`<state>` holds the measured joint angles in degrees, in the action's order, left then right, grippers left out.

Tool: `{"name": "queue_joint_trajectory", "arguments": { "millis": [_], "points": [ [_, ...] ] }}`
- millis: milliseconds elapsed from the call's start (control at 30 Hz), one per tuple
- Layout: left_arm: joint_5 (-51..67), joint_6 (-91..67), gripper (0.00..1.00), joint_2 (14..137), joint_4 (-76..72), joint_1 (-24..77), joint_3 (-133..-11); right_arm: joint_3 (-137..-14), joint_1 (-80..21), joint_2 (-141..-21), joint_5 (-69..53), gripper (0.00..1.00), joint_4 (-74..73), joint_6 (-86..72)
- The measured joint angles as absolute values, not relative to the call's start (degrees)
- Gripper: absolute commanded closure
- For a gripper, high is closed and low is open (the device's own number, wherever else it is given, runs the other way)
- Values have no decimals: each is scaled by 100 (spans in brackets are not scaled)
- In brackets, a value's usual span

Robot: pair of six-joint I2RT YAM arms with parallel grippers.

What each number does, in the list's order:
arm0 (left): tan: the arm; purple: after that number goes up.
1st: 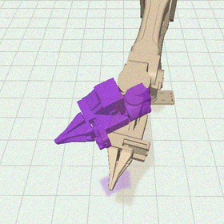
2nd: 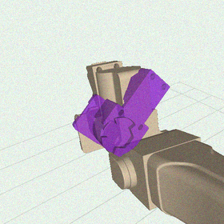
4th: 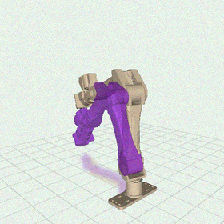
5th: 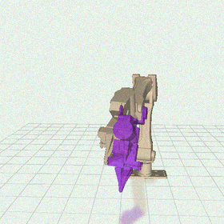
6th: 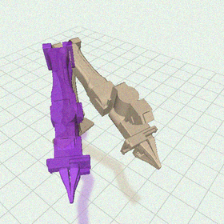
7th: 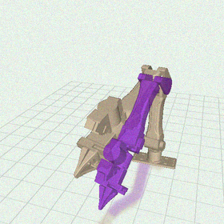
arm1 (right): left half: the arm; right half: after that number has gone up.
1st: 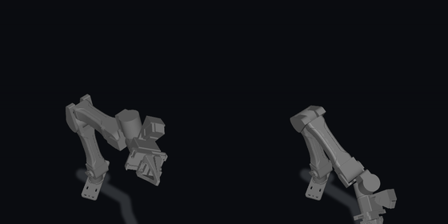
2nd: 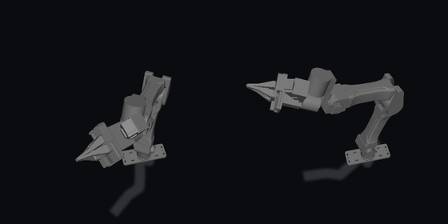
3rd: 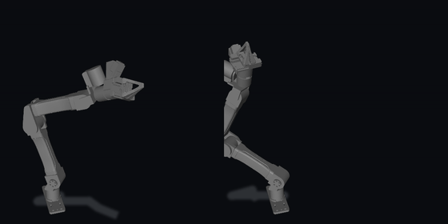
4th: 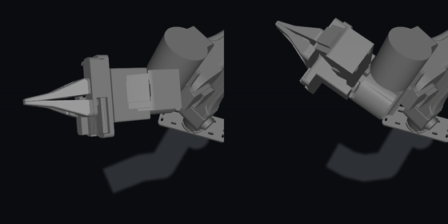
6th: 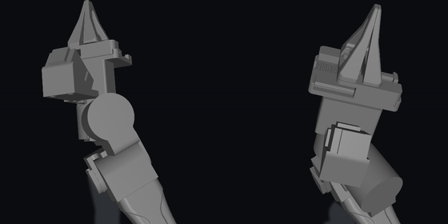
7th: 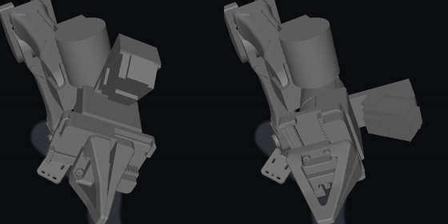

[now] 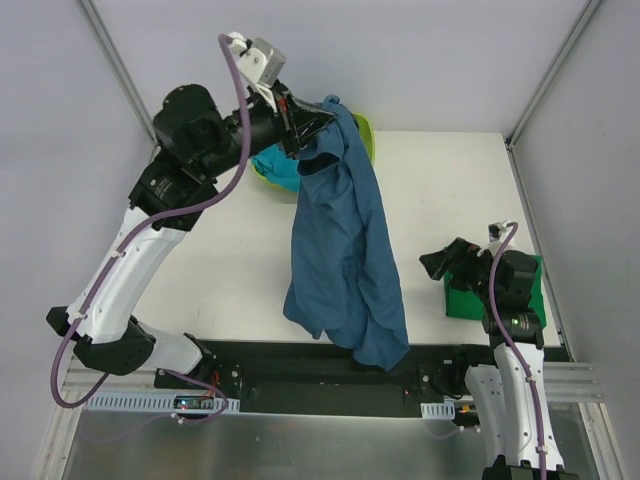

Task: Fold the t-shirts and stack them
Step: Move the tshirt to the center of the board

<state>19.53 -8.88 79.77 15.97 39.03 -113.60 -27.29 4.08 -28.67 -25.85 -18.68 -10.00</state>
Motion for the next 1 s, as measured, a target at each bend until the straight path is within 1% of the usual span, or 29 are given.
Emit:
{"name": "queue_joint_trajectory", "arguments": {
  "millis": [100,267,367,467,533,567,600,633,667,700,733,833,1000],
  "points": [
    [1063,-849,100,7708,1487,3907,-10370,-2729,408,-2867,-2576,4,-1870,-1000],
    [-1208,-1072,100,7363,1479,3662,-8434,-2729,408,-2895,-2587,4,-1868,-1000],
    [-1955,-1651,100,7526,1890,2934,-7535,-2729,403,-3022,-2803,4,-1870,-956],
    [-2176,-2176,100,7706,2097,2025,-6851,-2729,320,-3120,-3127,4,-1846,-888],
    [-2309,-2456,89,7837,2281,1439,-6521,-2729,113,-3179,-3216,4,-1806,-823],
    [-2329,-2541,89,7913,2368,1212,-6442,-2729,-40,-3214,-3203,4,-1802,-781],
    [-2324,-2628,87,7990,2427,1048,-6420,-2733,-187,-3258,-3170,4,-1802,-729],
    [-2307,-2674,76,8053,2434,950,-6420,-2742,-395,-3350,-3109,4,-1822,-670],
    [-2274,-2724,56,8117,2429,845,-6420,-2759,-598,-3470,-3033,4,-1857,-620],
    [-2237,-2775,25,8165,2434,760,-6423,-2799,-814,-3634,-2910,4,-1920,-558],
    [-2200,-2797,1,8206,2443,694,-6425,-2834,-974,-3771,-2808,4,-1968,-515],
    [-2047,-2910,1,8237,2484,589,-6434,-3006,-1527,-4344,-2185,4,-2237,-397],
    [-1437,-2967,1,7749,2491,762,-6316,-3264,-1955,-4869,-1398,4,-2460,-427]
  ]
}}
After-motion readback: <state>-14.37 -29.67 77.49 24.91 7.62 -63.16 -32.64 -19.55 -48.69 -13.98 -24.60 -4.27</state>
